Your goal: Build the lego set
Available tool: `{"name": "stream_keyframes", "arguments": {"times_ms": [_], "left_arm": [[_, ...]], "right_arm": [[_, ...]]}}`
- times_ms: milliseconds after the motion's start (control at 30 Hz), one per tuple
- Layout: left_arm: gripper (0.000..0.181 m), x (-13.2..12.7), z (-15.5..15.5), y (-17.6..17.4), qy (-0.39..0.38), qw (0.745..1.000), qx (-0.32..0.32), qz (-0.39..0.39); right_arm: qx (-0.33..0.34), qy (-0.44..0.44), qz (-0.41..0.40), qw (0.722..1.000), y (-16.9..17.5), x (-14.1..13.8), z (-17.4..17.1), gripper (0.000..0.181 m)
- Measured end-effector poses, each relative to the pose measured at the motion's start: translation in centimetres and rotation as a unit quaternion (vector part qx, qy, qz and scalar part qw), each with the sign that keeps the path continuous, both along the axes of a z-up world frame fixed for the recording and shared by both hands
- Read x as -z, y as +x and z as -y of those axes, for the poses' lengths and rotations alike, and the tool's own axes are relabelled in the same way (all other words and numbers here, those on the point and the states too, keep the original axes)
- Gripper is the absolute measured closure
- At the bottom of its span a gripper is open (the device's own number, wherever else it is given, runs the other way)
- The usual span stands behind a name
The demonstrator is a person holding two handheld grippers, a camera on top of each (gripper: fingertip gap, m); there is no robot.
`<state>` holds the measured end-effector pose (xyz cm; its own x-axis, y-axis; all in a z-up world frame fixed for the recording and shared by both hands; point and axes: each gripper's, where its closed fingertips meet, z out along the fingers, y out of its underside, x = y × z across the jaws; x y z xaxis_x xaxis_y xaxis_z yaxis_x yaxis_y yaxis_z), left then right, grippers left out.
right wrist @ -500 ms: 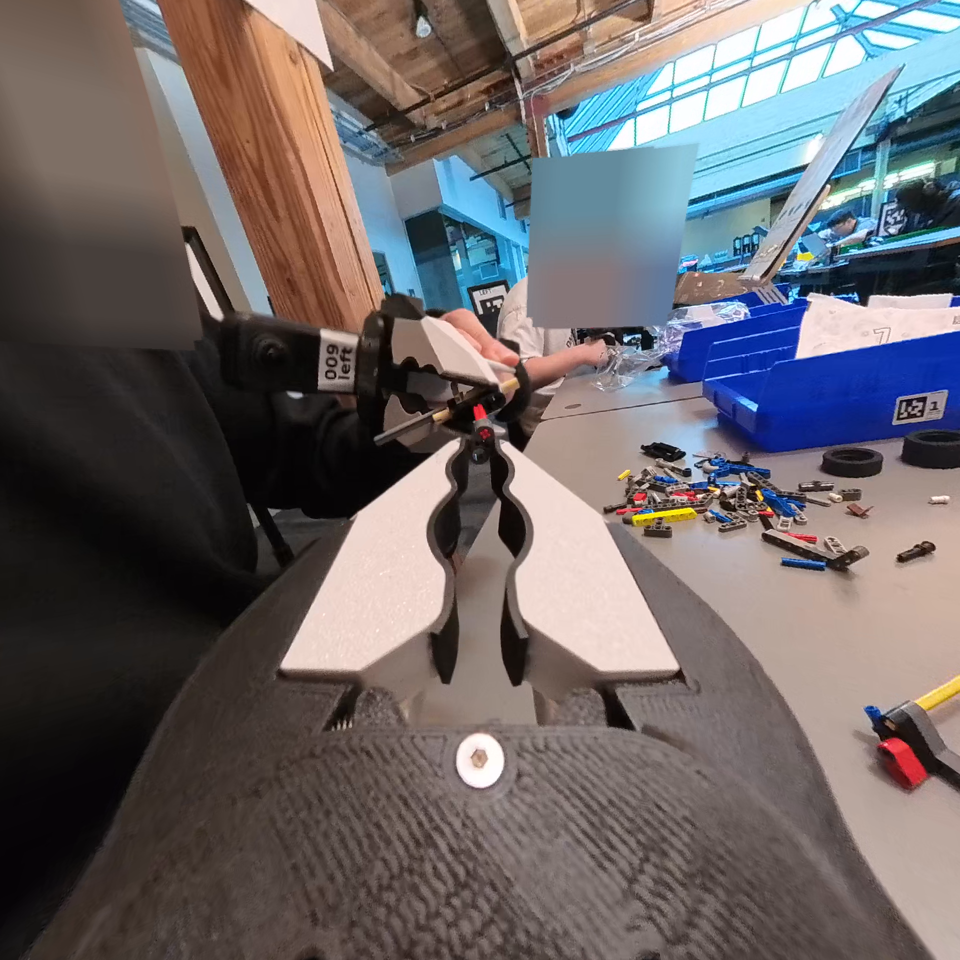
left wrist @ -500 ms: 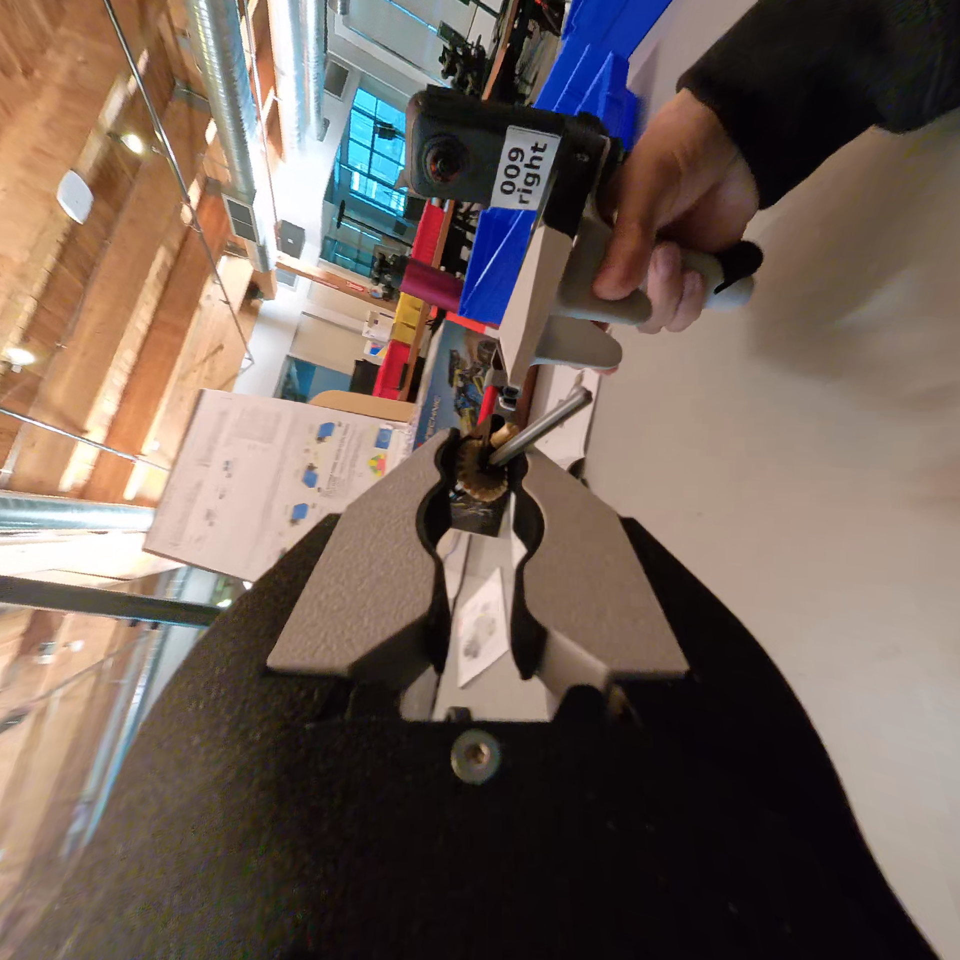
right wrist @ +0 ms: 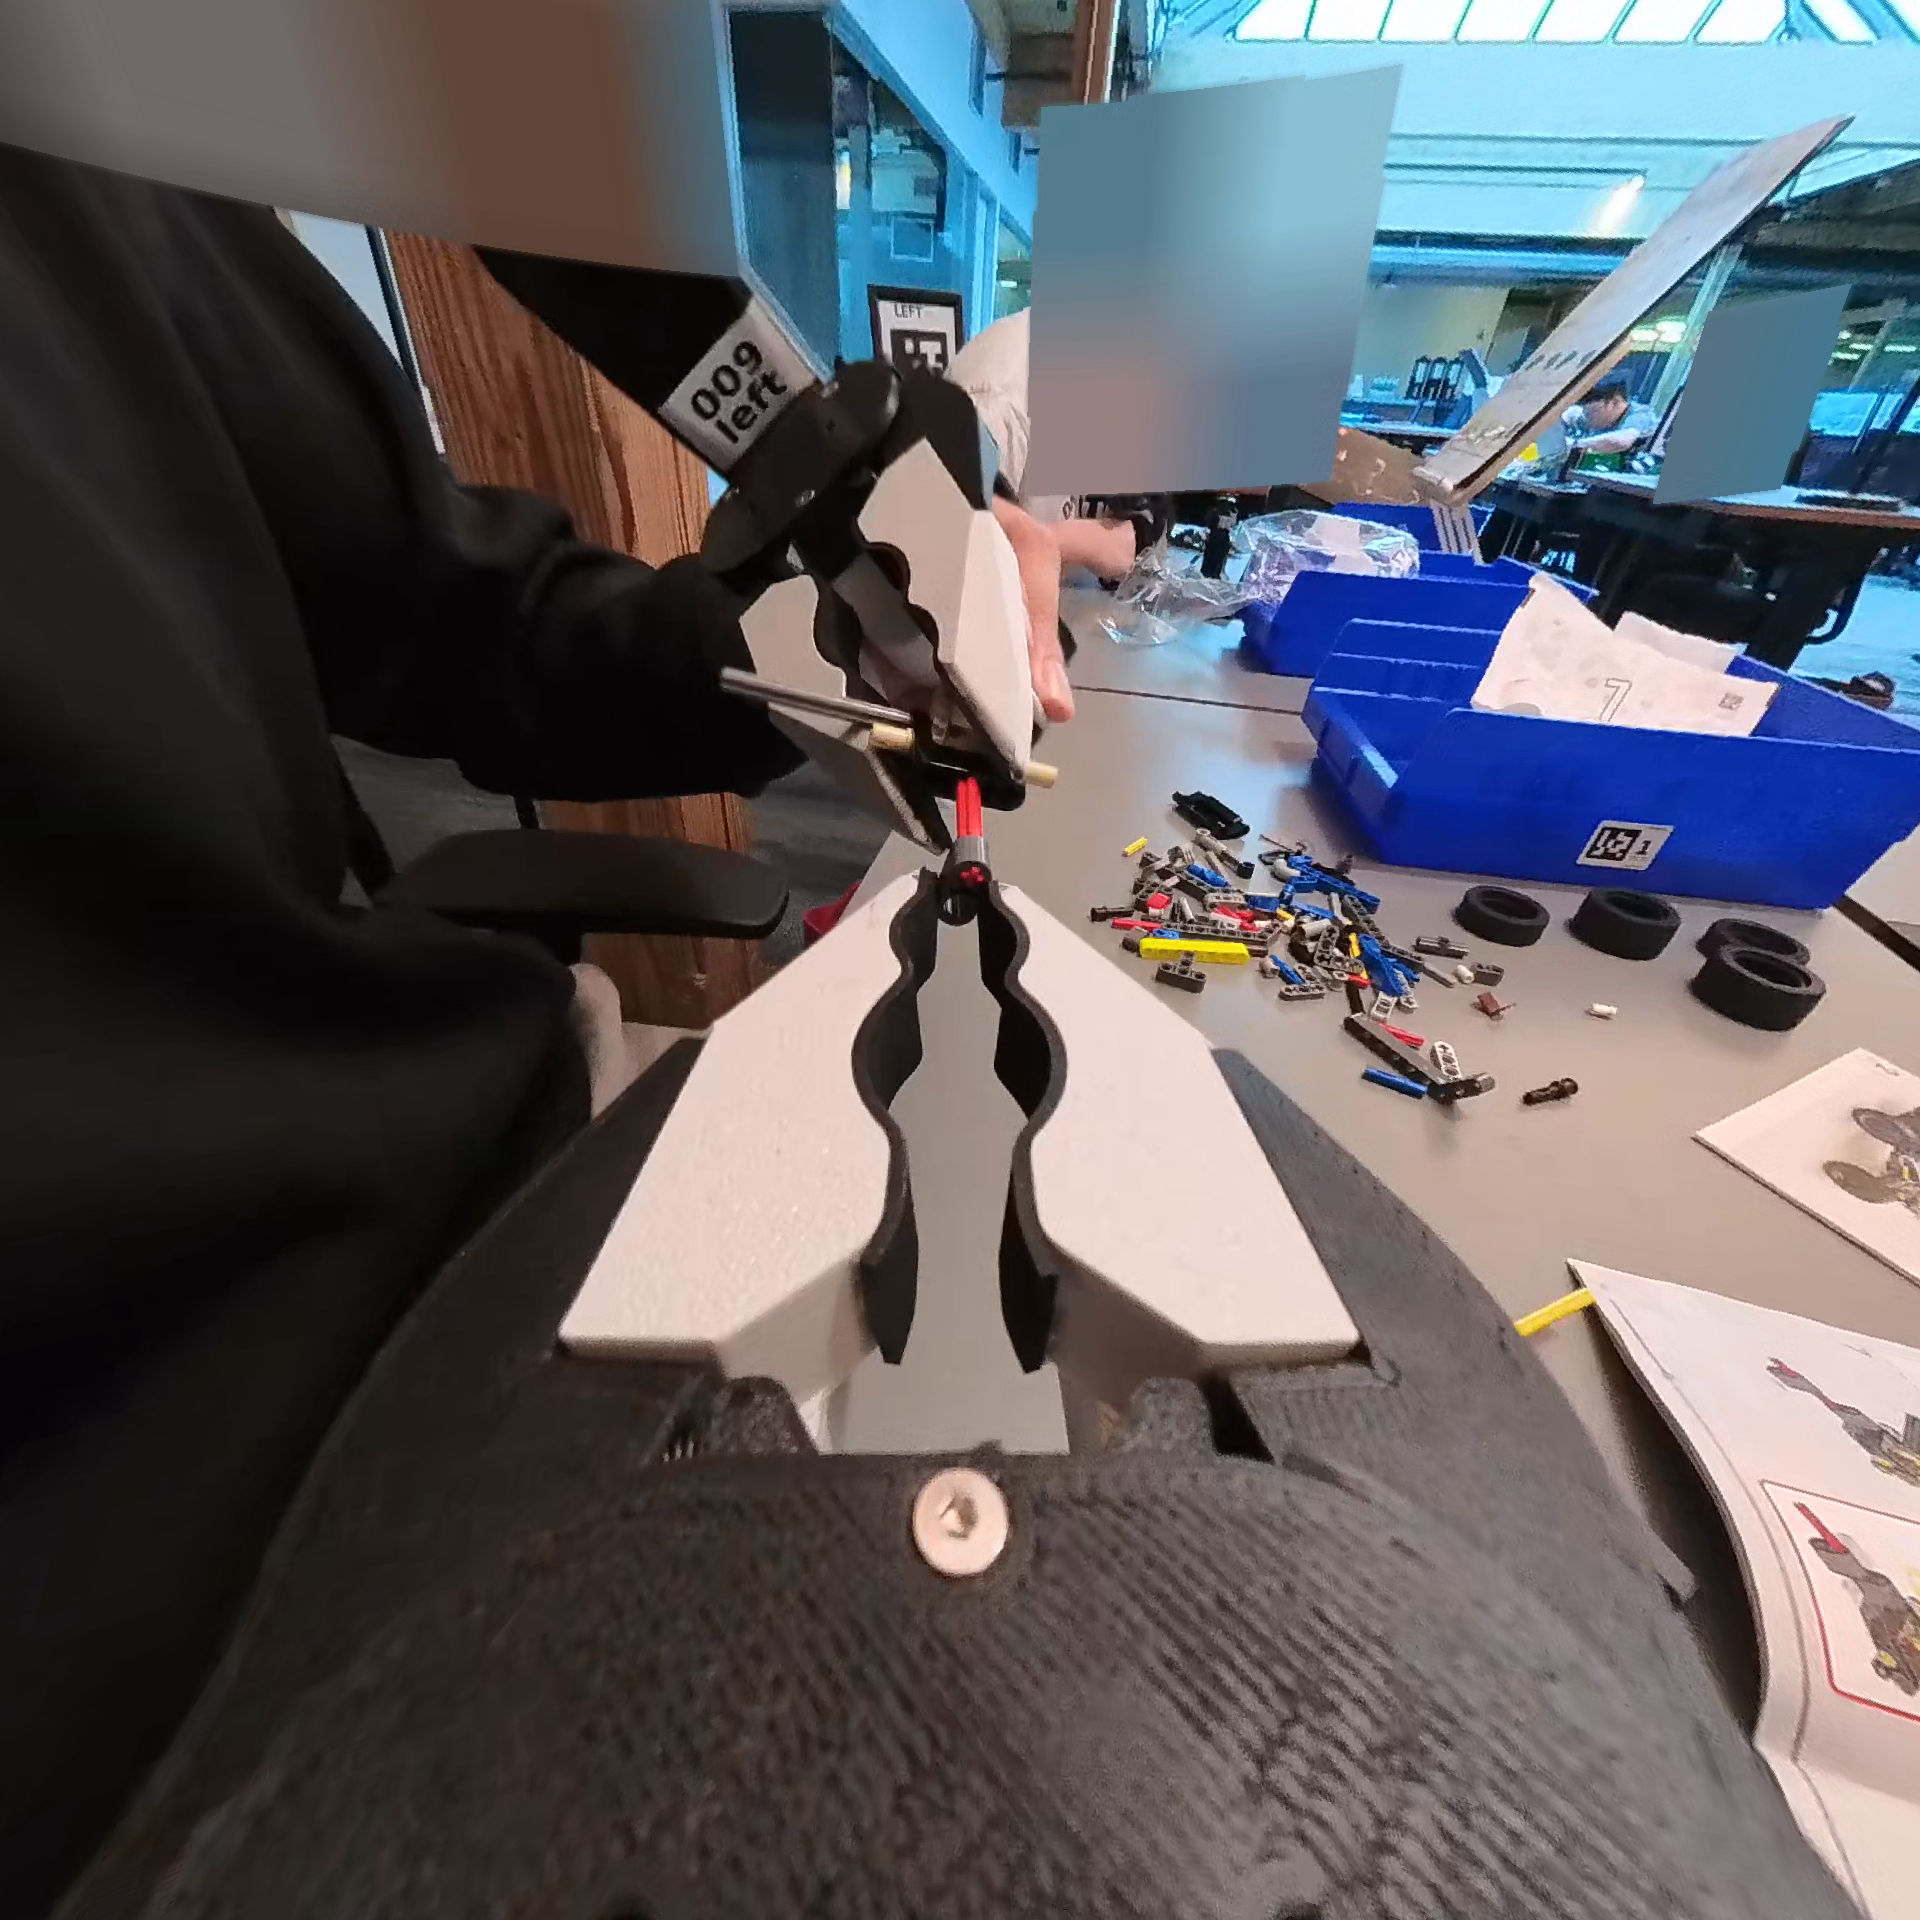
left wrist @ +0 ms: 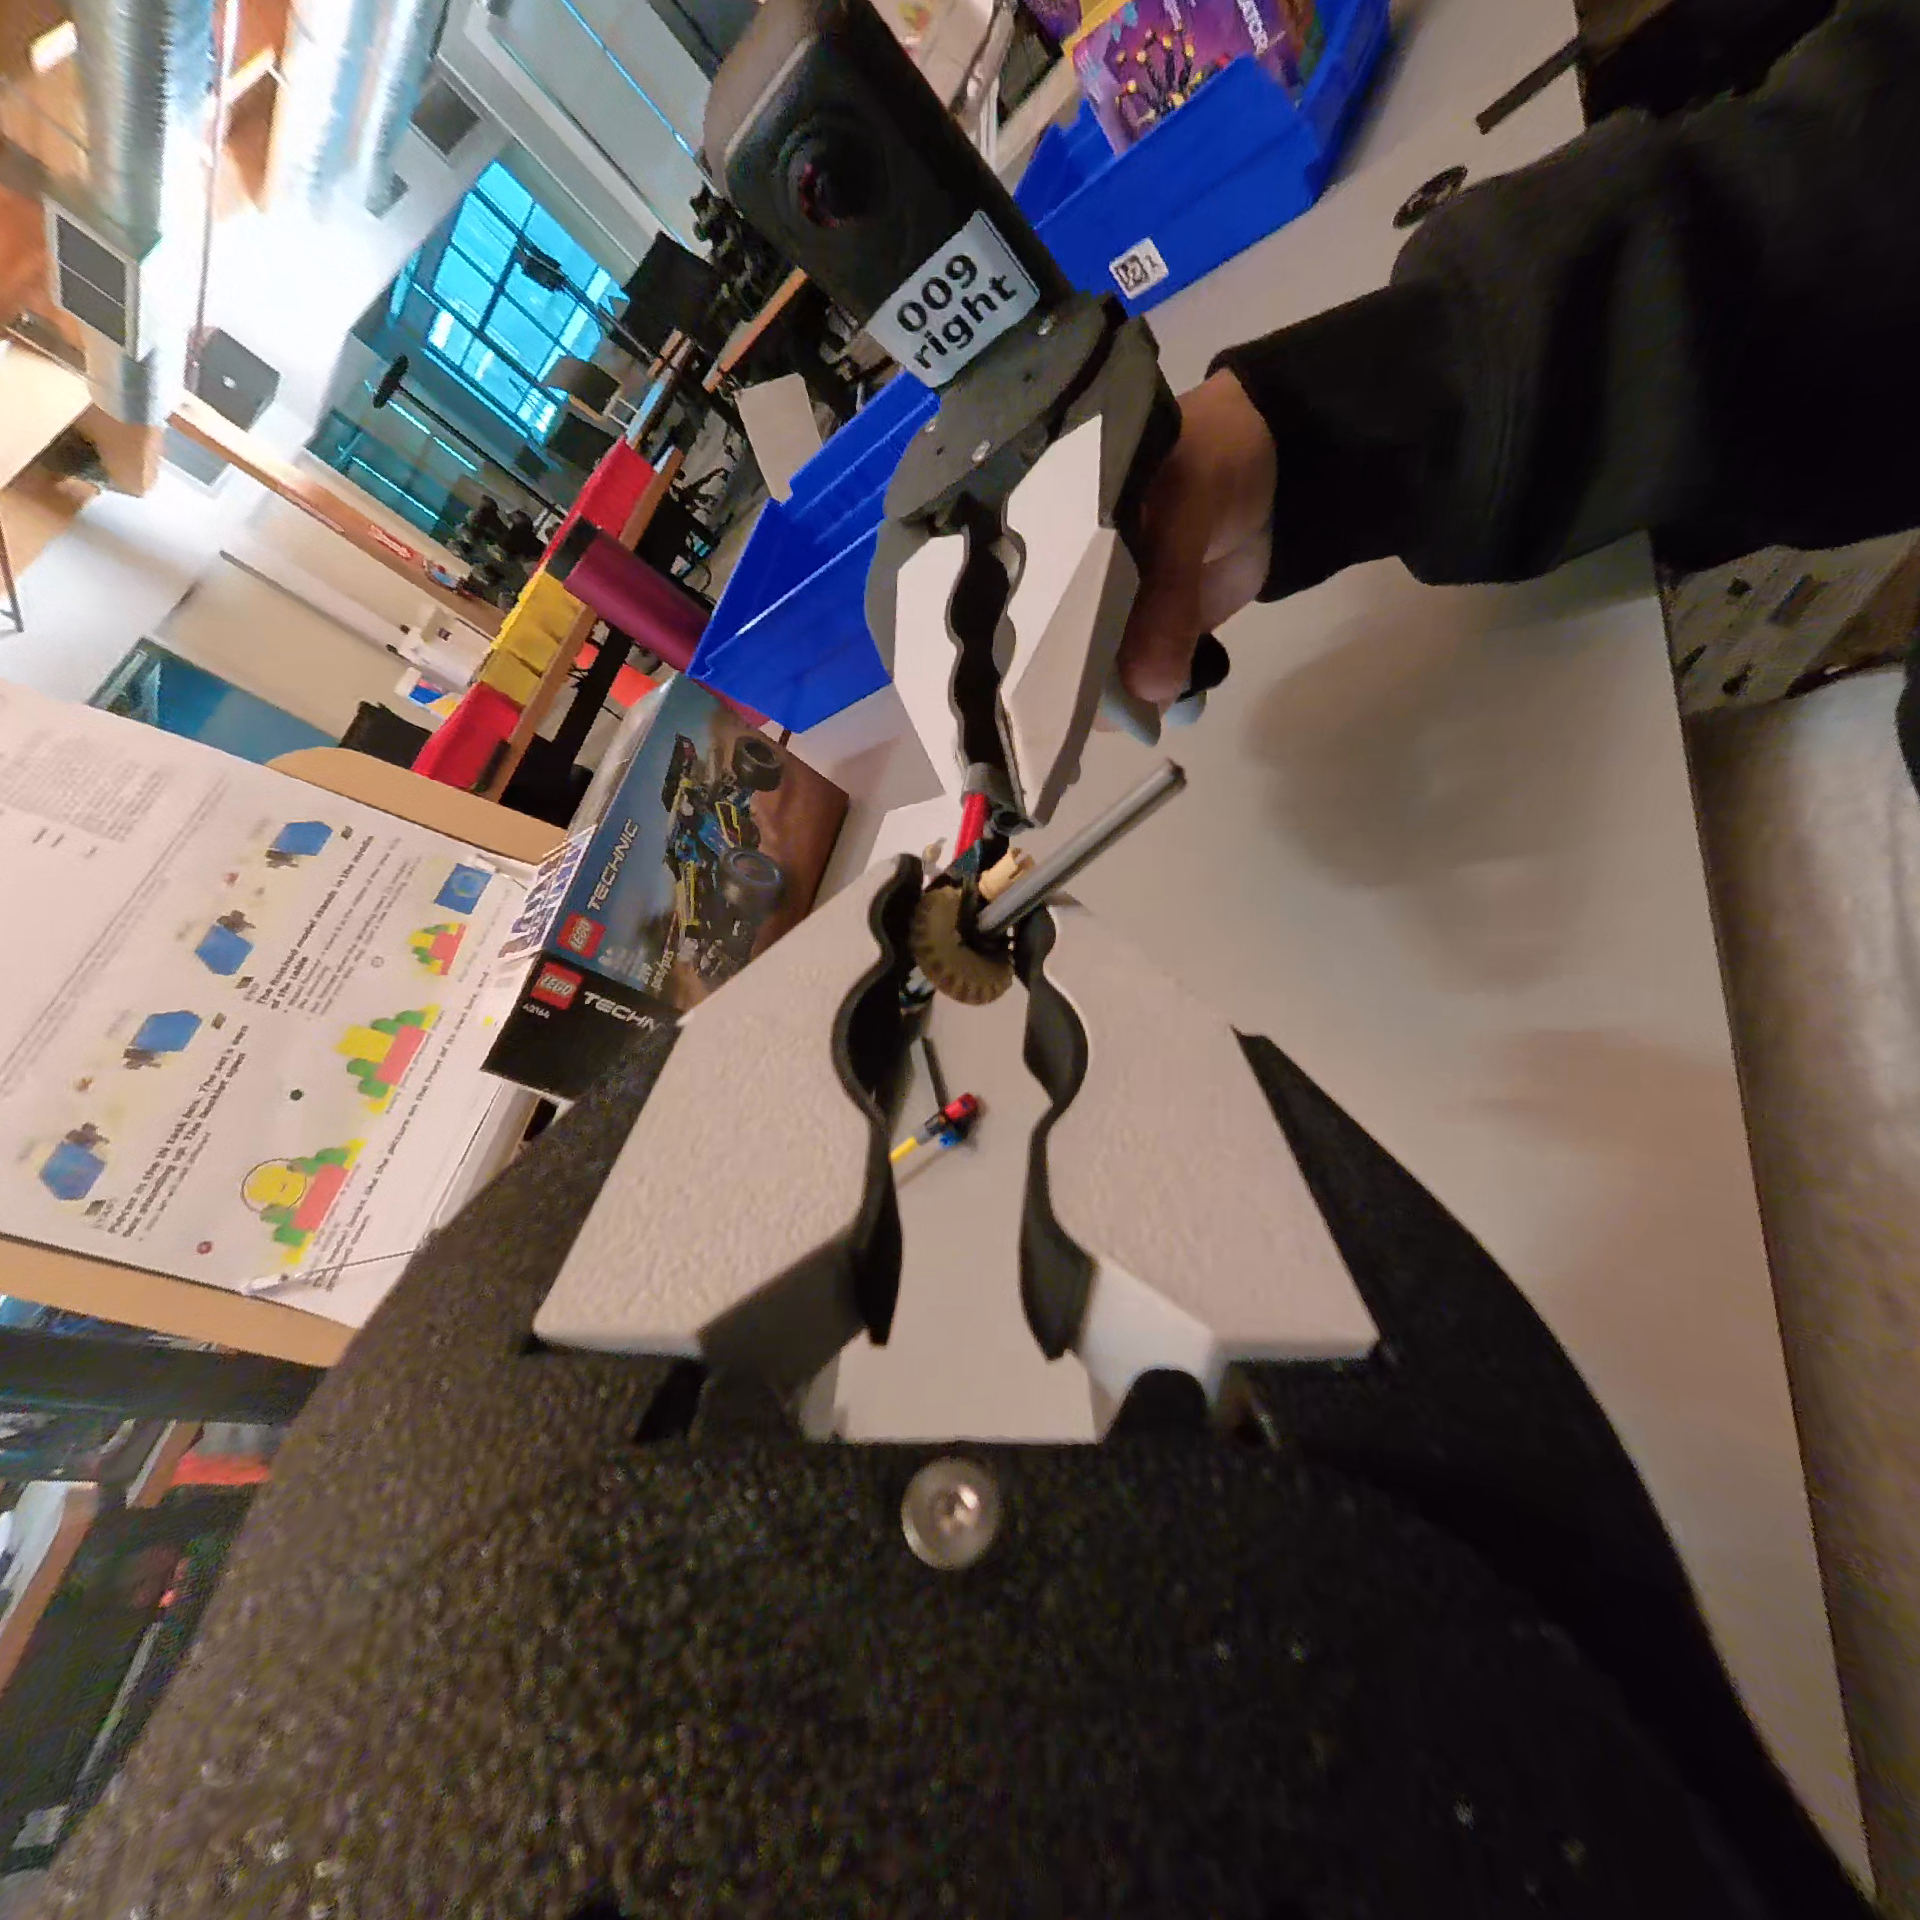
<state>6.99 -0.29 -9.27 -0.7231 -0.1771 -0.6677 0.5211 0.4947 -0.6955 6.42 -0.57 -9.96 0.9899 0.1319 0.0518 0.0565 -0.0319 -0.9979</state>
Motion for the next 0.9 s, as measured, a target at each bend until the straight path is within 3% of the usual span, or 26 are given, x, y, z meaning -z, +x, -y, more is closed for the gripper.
{"name": "stream_keyframes", "arguments": {"times_ms": [233, 400, 567, 733, 900], "left_arm": [[0.166, 0.3, 0.5, 0.0, 0.032, 0.999, 0.006, 0.028], [0.165, 0.7, 0.4, -0.4, 0.022, 0.998, 0.035, -0.039], [0.165, -0.1, 0.0, 0.1, -0.01, 0.996, 0.039, -0.083], [0.165, -0.4, 0.1, 0.4, 0.004, 0.999, 0.031, -0.015], [0.164, -0.5, -0.2, 0.9, 0.032, 0.998, 0.018, 0.053]], "right_arm": [[-0.016, -0.008, -0.017, 1.0, -0.3, 0.1, -0.9, 0.175], [-0.019, 0.0, 0.026, 0.999, -0.7, 0.4, -1.1, 0.174], [0.034, 0.029, 0.088, 0.995, 0.0, -0.5, -1.3, 0.172], [0.003, 0.049, -0.037, 0.998, 0.1, -0.9, -1.0, 0.174], [0.003, 0.044, -0.083, 0.996, 0.5, -0.8, -1.2, 0.175]]}}
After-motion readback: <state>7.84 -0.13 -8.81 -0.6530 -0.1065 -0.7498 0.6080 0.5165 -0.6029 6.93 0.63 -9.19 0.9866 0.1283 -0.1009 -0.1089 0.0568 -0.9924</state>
